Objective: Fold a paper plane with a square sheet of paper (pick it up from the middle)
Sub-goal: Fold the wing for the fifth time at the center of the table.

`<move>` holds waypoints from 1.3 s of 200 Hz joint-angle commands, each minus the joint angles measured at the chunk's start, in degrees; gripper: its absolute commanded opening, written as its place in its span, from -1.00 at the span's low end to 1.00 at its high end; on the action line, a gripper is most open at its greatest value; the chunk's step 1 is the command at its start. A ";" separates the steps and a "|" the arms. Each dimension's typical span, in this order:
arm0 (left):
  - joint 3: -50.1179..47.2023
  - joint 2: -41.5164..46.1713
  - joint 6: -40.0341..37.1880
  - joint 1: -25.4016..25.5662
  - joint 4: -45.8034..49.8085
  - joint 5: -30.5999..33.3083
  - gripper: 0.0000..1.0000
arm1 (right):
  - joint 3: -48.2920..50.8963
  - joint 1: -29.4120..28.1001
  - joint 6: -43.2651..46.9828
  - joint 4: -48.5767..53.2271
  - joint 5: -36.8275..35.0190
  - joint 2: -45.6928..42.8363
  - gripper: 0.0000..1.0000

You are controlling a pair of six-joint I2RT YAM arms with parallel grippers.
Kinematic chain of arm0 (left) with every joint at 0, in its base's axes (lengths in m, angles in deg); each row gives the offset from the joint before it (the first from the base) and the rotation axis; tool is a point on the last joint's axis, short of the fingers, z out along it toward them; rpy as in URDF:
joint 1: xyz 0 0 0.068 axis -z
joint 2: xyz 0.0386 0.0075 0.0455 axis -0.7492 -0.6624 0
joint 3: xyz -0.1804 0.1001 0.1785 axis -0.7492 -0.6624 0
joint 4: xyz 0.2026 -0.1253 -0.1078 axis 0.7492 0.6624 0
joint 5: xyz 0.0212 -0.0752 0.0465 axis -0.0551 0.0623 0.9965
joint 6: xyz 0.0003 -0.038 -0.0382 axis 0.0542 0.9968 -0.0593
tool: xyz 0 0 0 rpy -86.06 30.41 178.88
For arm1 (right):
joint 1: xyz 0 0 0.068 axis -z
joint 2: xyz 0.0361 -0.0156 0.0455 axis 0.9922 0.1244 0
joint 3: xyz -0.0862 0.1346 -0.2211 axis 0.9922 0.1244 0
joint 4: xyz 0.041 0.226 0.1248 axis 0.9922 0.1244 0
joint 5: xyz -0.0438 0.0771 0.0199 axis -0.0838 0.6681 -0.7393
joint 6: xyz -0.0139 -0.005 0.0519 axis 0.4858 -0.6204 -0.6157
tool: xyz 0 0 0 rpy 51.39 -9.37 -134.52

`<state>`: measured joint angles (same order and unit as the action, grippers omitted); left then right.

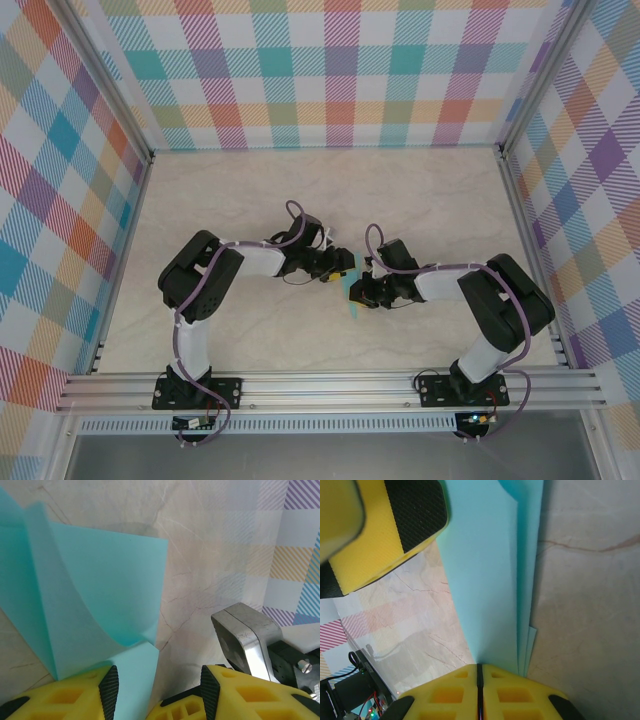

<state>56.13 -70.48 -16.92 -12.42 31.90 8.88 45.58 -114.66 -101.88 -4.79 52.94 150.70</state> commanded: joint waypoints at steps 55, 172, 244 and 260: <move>5.08 -4.23 -4.60 -4.17 3.82 2.21 -0.01 | 2.61 -0.22 2.27 10.26 -0.85 2.34 -0.84; 12.61 -7.99 -9.26 -8.03 11.43 1.80 -0.01 | 3.01 -0.18 2.13 9.50 -0.68 2.81 -0.84; 15.94 -9.35 -10.72 -9.72 13.95 1.03 -0.01 | 2.80 -0.18 1.83 8.95 -0.24 2.40 -0.83; 16.95 -8.45 -10.77 -9.82 14.71 0.60 -0.01 | 2.58 -0.21 1.60 8.50 0.14 2.64 -0.83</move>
<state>71.06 -78.04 -25.49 -20.68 43.79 7.31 45.58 -114.45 -100.81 -4.48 53.55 150.83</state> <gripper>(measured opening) 0.496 0.085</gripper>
